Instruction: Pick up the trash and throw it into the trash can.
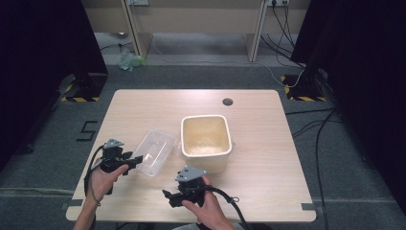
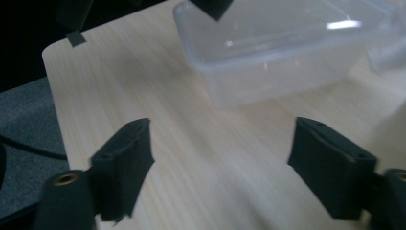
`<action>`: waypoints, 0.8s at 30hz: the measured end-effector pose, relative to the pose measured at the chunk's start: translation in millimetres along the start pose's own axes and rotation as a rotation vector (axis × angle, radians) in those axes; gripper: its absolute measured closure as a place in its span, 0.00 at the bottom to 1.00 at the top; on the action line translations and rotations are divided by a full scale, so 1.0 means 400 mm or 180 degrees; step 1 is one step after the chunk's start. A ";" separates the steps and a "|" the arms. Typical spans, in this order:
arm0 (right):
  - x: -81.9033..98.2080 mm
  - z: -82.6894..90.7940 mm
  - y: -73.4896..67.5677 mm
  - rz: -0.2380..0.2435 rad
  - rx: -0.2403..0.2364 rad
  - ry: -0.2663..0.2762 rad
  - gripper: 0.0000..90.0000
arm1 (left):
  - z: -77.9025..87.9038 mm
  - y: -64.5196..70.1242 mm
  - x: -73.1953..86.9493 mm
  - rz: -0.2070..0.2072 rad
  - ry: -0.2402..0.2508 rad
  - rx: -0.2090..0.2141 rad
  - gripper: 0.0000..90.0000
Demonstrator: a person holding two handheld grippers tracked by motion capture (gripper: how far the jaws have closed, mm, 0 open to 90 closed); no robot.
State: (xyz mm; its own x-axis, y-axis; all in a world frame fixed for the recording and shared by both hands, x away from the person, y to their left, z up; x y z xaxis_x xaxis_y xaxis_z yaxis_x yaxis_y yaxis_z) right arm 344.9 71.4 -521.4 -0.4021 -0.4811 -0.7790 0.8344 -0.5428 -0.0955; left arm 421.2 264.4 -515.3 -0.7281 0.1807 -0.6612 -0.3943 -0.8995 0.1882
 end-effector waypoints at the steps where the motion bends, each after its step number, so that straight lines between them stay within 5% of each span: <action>1: -0.022 -0.019 0.000 0.0066 0.0099 0.0058 0.29 | 0.007 0.008 0.010 -0.0010 0.0007 0.0031 0.51; 4: -0.041 -0.037 0.007 -0.0010 0.0202 0.0114 0.28 | 0.016 0.015 0.021 -0.0044 0.0001 0.0060 0.51; 5: -0.052 -0.052 0.014 -0.0208 0.0261 0.0164 0.28 | 0.024 0.018 0.029 -0.0091 -0.0024 0.0057 0.51; 7: -0.055 -0.060 0.020 -0.0267 0.0314 0.0188 0.28 | 0.028 0.016 0.030 -0.0106 -0.0031 0.0052 0.50; 10: -0.064 -0.081 0.032 -0.0419 0.0431 0.0222 0.30 | 0.030 0.004 0.018 -0.0041 0.0015 0.0069 0.47; 15: -0.087 -0.112 0.025 -0.0617 0.0431 0.0310 0.28 | -0.020 -0.018 -0.032 0.0147 -0.0001 0.0284 0.42; 21: -0.093 -0.148 0.019 -0.0869 0.0404 0.0333 0.27 | -0.059 -0.010 -0.039 0.0236 -0.0040 0.0486 0.44; 24: -0.097 -0.152 0.020 -0.0870 0.0433 0.0347 0.24 | -0.053 -0.010 -0.033 0.0246 -0.0047 0.0490 0.46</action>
State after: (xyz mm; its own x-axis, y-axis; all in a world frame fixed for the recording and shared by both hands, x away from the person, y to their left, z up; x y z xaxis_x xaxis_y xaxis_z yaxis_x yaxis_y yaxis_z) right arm 390.1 127.8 -529.7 -0.5556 -0.2322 -0.7984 0.6402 -0.7322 -0.2325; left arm 444.5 257.1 -522.7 -0.7674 0.1202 -0.6298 -0.4171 -0.8396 0.3480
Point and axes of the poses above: each handheld gripper's, and its own axes: z roughly backward along the jaws, x roughly out of its underside, y roughly to its right, the point moved 8 cm from there along -z, roughly forward along the jaws, and after that the axes turned 4 degrees about -y, right-handed, at the moved point
